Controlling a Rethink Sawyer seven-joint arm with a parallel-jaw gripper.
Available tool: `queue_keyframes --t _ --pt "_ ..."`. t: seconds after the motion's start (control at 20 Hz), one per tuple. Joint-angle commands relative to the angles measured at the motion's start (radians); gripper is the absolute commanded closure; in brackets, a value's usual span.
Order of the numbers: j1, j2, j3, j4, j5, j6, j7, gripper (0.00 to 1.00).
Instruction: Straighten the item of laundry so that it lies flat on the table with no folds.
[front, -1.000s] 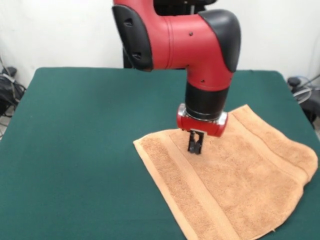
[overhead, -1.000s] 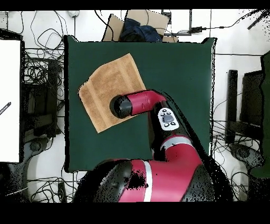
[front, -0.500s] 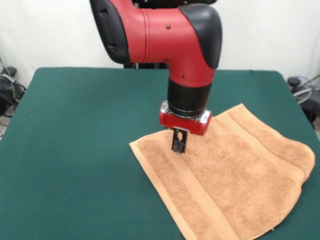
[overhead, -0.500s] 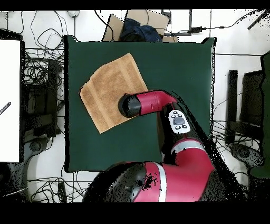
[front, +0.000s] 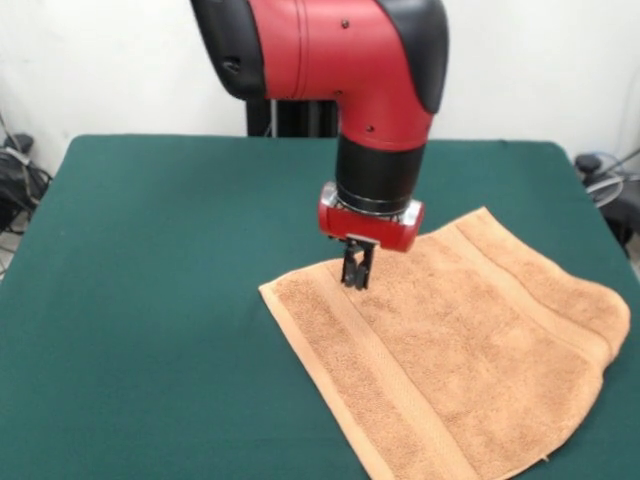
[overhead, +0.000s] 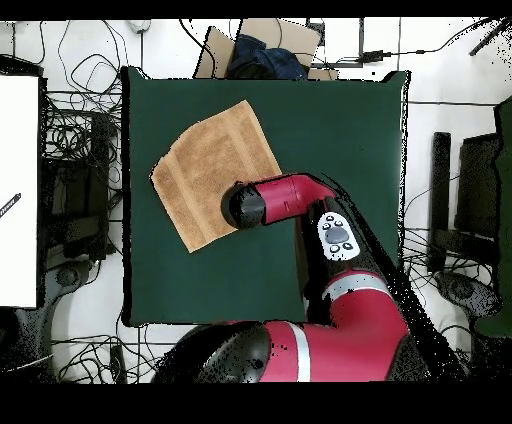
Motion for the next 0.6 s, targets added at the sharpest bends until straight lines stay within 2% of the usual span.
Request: queue_keyframes --t 0.05,0.3,0.6 --pt "0.048 0.010 -0.008 0.038 -0.051 -0.017 -0.015 1.00" --pt "0.097 -0.008 0.005 0.028 -0.018 0.005 0.020 1.00" --pt "0.117 0.051 0.020 -0.031 0.022 0.008 0.043 1.00"
